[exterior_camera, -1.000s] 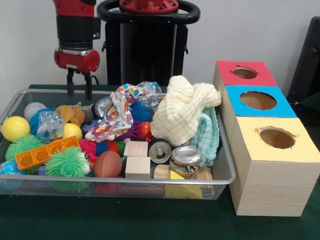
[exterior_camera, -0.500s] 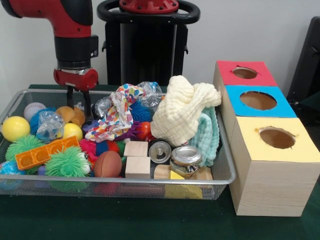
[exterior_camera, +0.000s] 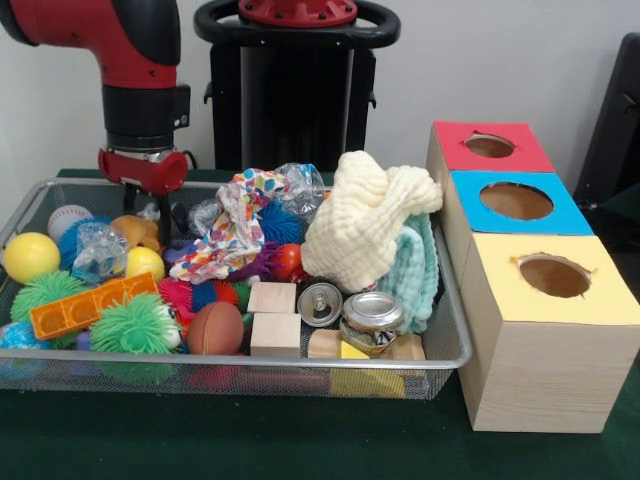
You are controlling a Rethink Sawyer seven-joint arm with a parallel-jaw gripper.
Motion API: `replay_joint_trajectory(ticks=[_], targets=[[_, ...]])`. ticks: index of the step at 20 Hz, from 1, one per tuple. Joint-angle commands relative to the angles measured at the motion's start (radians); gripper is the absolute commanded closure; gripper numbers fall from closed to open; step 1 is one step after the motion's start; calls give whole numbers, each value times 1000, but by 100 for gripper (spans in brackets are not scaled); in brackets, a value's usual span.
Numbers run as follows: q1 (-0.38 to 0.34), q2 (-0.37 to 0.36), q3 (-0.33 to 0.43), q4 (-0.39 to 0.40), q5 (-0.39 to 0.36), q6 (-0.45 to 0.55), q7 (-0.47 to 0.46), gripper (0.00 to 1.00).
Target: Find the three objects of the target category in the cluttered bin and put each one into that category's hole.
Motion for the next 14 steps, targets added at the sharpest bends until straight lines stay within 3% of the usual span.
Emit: replay_joint_trajectory(ticks=[1, 2, 3, 14], targets=[[62, 51, -62, -129, -10, -109, 82, 0], [61, 50, -60, -129, -15, -101, 73, 0], [63, 49, -63, -125, -17, -94, 62, 100], [102, 36, -98, -114, -4, -86, 66, 100]])
